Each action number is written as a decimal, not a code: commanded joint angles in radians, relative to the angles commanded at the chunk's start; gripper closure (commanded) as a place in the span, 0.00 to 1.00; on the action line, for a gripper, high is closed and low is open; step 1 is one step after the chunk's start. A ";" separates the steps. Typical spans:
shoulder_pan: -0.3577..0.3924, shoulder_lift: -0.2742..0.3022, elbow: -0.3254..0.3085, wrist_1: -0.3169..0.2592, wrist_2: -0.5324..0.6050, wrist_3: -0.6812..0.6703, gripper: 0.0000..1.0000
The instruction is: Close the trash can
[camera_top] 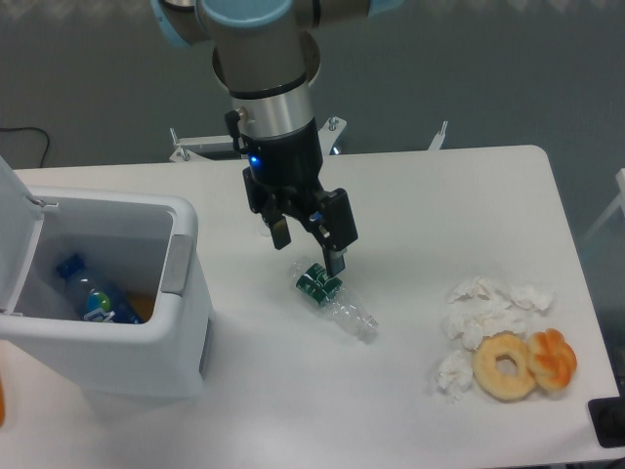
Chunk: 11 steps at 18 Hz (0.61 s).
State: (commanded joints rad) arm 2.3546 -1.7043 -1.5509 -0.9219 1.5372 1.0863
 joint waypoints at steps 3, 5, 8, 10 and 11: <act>0.012 0.002 0.003 0.000 -0.037 -0.060 0.00; 0.015 0.002 0.005 0.002 -0.052 -0.066 0.00; 0.014 0.002 0.005 0.002 -0.052 -0.068 0.00; 0.014 0.003 0.011 0.002 -0.066 -0.072 0.00; 0.014 0.003 0.009 0.000 -0.087 -0.089 0.00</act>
State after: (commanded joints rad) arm 2.3685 -1.7012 -1.5416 -0.9219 1.4498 0.9973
